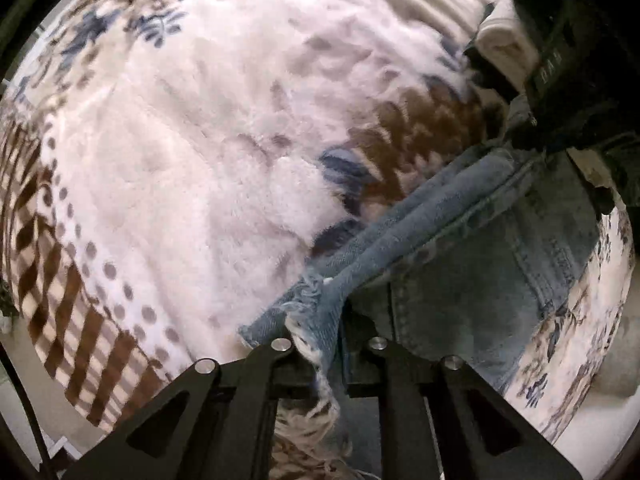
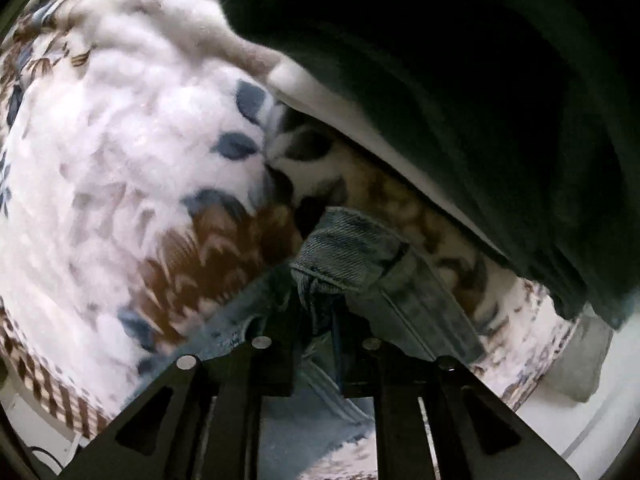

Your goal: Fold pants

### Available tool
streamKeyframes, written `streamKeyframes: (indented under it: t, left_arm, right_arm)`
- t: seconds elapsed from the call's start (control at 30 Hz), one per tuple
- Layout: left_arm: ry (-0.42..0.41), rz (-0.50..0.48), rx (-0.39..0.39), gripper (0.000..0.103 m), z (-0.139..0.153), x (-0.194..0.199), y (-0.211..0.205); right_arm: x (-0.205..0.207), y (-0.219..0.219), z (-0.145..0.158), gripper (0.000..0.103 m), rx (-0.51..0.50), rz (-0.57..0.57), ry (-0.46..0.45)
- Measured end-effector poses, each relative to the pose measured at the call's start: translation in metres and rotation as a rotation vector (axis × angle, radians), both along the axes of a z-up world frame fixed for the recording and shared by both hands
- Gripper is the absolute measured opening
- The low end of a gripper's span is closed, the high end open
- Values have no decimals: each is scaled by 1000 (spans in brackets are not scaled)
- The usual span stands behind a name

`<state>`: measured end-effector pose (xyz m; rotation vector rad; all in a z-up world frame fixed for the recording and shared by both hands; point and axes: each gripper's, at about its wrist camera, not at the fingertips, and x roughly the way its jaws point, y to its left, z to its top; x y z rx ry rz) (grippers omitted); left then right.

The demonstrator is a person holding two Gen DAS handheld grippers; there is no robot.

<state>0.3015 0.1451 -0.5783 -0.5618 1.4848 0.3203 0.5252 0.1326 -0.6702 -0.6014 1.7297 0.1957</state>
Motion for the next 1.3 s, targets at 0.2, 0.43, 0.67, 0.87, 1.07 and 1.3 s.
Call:
streamKeyframes:
  t: [0.2, 0.43, 0.67, 0.87, 1.07, 1.3]
  left_arm:
    - [-47, 100, -14, 89, 27, -32, 12]
    - [-42, 261, 39, 99, 49, -86, 8]
    - [13, 411, -100, 99, 24, -120, -31]
    - [35, 492, -226, 99, -10, -132, -63]
    - [56, 519, -366, 98, -49, -131, -90]
    - [-20, 411, -257, 28, -43, -115, -109]
  right_arm:
    - [-3, 4, 16, 85, 135, 78, 78]
    - [-27, -46, 58, 85, 220, 150, 56]
    - [-61, -149, 28, 85, 205, 16, 106]
    - [-56, -205, -14, 85, 252, -170, 90]
    - [-37, -215, -40, 85, 338, -234, 92]
    - [-18, -212, -64, 79, 465, -296, 180]
